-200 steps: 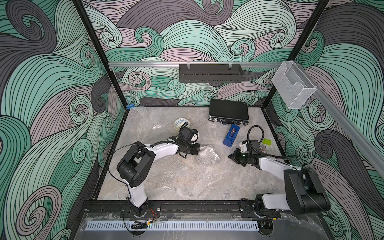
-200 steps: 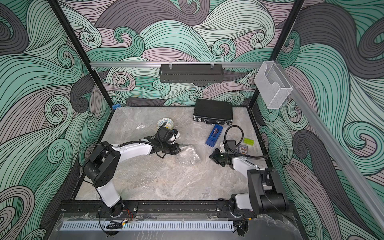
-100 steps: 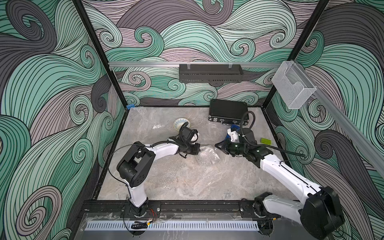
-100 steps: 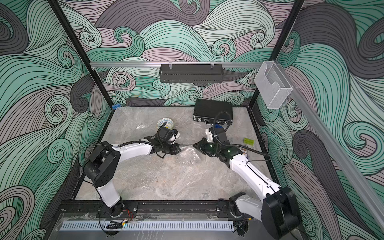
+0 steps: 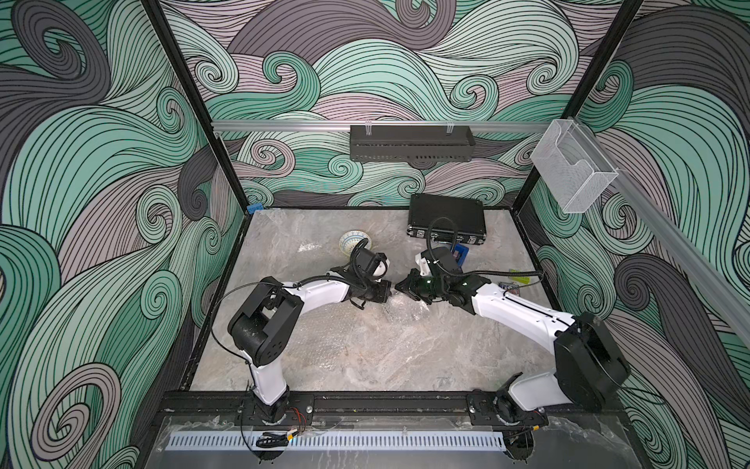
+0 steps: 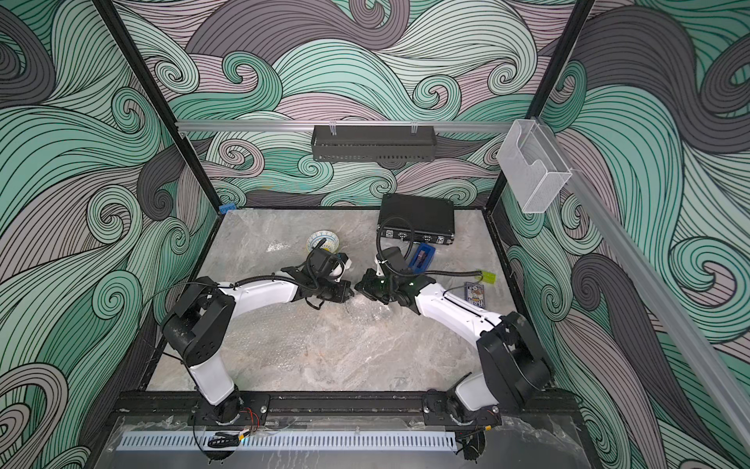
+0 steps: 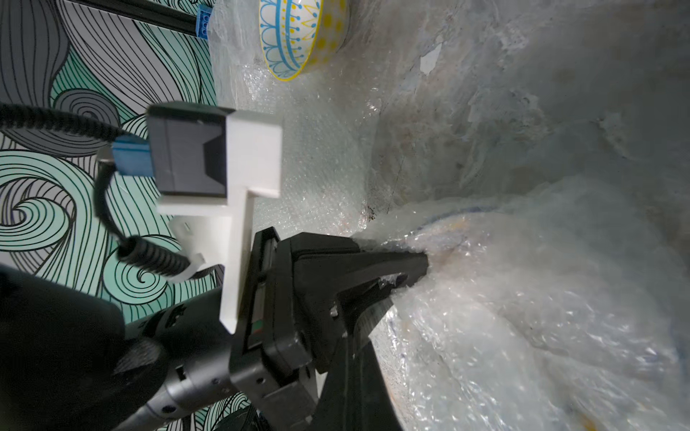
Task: Wrap bowls in bubble wrap
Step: Stick the tape on the bubble wrap.
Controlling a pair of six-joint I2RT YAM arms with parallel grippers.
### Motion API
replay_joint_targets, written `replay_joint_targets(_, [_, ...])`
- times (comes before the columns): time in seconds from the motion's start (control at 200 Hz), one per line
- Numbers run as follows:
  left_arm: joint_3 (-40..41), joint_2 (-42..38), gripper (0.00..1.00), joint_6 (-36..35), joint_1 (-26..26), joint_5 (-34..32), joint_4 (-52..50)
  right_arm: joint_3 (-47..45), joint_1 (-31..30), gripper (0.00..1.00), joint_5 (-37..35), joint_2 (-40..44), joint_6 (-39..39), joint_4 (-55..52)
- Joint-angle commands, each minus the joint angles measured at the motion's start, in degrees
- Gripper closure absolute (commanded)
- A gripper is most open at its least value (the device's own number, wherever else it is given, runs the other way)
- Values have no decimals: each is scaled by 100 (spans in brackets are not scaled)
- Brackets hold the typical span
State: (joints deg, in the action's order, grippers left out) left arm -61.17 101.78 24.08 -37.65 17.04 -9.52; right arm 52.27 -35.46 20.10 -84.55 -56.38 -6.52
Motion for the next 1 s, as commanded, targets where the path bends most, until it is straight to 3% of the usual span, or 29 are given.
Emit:
replay_joint_targets(0.0, [-172, -190, 100, 46, -32, 10, -103, 197, -40, 100, -197, -137, 112, 124])
replay_joint_targets(0.445, [-179, -186, 100, 10, -32, -87, -174, -209, -173, 100, -300, -442, -44, 694])
replay_joint_targets(0.996, [-97, -194, 100, -140, -32, -149, -315, -471, -209, 100, 229, -648, -610, 1162])
